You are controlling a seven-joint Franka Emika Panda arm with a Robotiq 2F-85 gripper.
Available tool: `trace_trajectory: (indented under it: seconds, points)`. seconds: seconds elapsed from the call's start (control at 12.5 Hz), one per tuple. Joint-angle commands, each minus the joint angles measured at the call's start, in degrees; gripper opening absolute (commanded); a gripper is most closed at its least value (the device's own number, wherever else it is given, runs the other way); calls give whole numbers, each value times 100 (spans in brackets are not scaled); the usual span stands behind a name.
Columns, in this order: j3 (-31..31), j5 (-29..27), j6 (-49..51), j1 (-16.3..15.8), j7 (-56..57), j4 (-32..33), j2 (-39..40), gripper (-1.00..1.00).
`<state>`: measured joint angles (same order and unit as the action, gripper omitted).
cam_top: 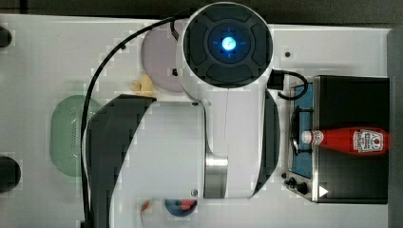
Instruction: Pick Ketchup from oven and place it on table.
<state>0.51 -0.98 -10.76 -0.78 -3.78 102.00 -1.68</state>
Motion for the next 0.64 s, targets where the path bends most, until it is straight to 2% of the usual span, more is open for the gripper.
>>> trace_trajectory:
  seconds: [0.08,0.24,0.64]
  points:
    - [84,134,1289,190,135,1035,-2115,58]
    - [102,139,1288,195,135,1035,-2113,100]
    - [690,148,1277,318,135,1033,-2011,100]
